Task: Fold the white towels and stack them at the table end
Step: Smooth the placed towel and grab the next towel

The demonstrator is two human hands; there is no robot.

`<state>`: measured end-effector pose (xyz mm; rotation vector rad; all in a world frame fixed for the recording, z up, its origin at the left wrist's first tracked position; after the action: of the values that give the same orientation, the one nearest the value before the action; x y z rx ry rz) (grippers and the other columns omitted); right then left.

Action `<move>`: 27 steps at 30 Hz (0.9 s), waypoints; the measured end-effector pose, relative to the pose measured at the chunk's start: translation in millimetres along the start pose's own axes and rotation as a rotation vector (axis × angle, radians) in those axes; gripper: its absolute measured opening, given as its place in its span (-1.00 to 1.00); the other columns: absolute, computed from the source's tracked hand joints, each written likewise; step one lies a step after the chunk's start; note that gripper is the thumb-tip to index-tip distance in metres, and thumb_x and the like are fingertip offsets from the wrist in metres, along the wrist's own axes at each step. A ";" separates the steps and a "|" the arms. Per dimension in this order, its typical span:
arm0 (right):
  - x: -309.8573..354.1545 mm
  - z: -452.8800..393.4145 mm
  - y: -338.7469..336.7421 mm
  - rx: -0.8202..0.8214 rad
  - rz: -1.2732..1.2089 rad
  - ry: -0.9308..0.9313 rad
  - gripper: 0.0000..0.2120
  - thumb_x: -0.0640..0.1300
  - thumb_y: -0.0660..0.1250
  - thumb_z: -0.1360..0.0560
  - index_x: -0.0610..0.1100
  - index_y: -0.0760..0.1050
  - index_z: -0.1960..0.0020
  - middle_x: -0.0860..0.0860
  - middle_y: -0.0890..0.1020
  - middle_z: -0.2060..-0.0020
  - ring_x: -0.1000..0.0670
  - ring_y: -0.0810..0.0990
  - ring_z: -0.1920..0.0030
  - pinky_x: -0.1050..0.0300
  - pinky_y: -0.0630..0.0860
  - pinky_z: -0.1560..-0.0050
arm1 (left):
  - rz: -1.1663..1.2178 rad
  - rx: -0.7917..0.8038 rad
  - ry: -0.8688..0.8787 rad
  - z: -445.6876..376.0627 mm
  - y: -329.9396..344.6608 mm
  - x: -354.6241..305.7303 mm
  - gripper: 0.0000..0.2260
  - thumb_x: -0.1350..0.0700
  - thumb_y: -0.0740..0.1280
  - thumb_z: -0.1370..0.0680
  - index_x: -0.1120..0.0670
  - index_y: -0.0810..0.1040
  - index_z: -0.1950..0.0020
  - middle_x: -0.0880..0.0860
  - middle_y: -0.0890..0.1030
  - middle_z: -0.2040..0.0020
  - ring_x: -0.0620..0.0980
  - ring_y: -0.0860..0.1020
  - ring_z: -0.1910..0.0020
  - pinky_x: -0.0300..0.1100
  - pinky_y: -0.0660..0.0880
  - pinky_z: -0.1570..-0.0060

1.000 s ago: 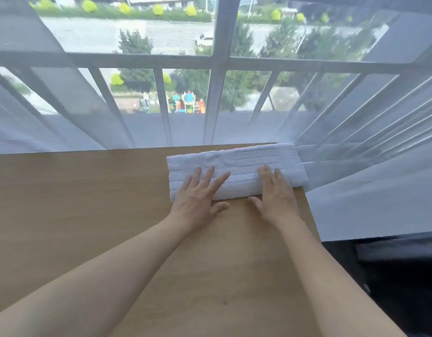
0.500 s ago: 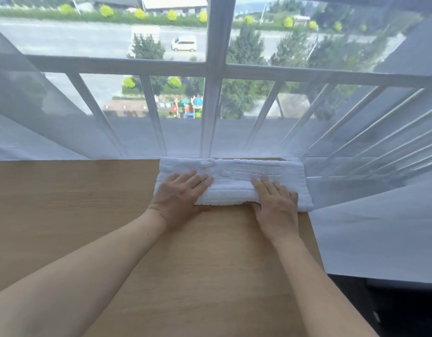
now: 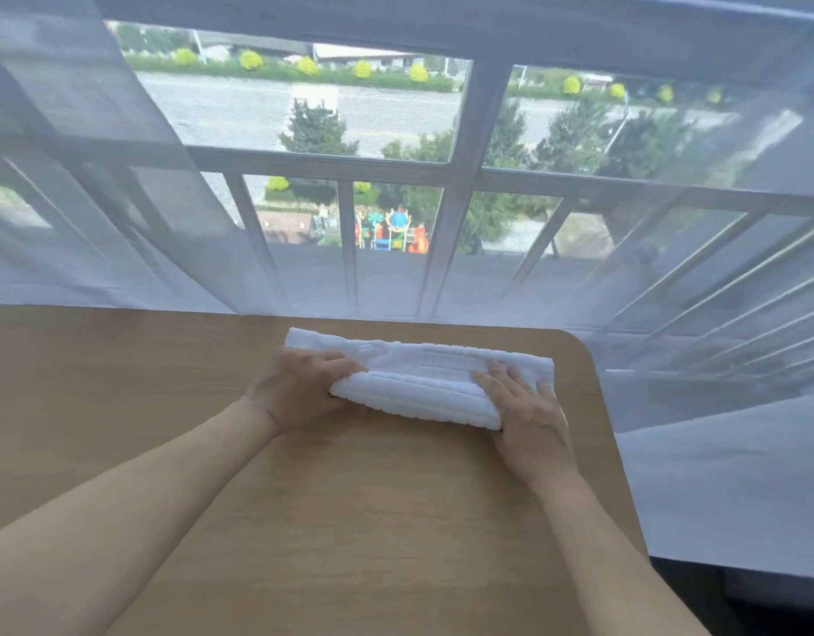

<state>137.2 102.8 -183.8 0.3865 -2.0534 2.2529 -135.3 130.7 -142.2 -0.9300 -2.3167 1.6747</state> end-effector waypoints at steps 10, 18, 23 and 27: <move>108.9 15.8 -58.0 0.025 0.037 -0.093 -0.48 -0.10 0.32 -0.52 0.19 0.36 -0.44 0.21 0.54 -0.30 0.01 0.52 -0.26 0.12 0.39 -0.03 | -0.032 0.041 -0.102 70.4 -111.8 30.2 -0.55 -0.38 0.26 -0.33 -0.06 0.68 0.15 -0.14 0.65 0.30 0.00 0.59 0.46 -0.29 0.39 0.46; 282.4 50.8 -108.7 -0.114 0.087 -0.223 -0.53 -0.08 0.31 -0.52 0.21 0.38 -0.38 0.16 0.61 -0.16 -0.11 0.61 -0.06 0.12 0.30 0.17 | -0.174 -0.073 -0.197 174.0 -257.5 77.8 -0.62 -0.22 0.65 -0.18 -0.03 0.70 0.17 -0.10 0.66 0.33 0.01 0.57 0.51 -0.30 0.34 0.46; 419.2 85.1 -121.6 -0.168 0.114 -0.313 -0.56 -0.06 0.32 -0.52 0.18 0.38 -0.37 0.12 0.61 -0.13 -0.09 0.63 -0.03 0.08 0.34 0.17 | -0.263 -0.136 -0.129 274.4 -349.5 113.5 -0.59 -0.19 0.67 -0.20 0.01 0.73 0.10 -0.05 0.68 0.29 0.05 0.59 0.49 -0.26 0.42 0.51; 531.4 108.9 -127.5 -0.230 0.064 -0.400 -0.52 -0.07 0.38 -0.47 0.20 0.42 -0.35 0.14 0.63 -0.14 -0.12 0.65 -0.03 0.03 0.41 0.15 | -0.329 -0.233 -0.135 363.6 -414.1 152.0 -0.53 -0.15 0.67 -0.23 0.04 0.74 -0.04 -0.06 0.70 0.24 -0.01 0.62 0.43 -0.26 0.45 0.48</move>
<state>-333.2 -53.7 70.6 0.8183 -2.5135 2.0700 -584.9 -160.6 57.1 -0.4418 -2.6206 1.3966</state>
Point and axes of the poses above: each hand's wrist, its own z-axis away from the middle knuckle, its own y-axis out of the palm, x = y × z, the point moved 7 cm from there along -z, towards the middle knuckle
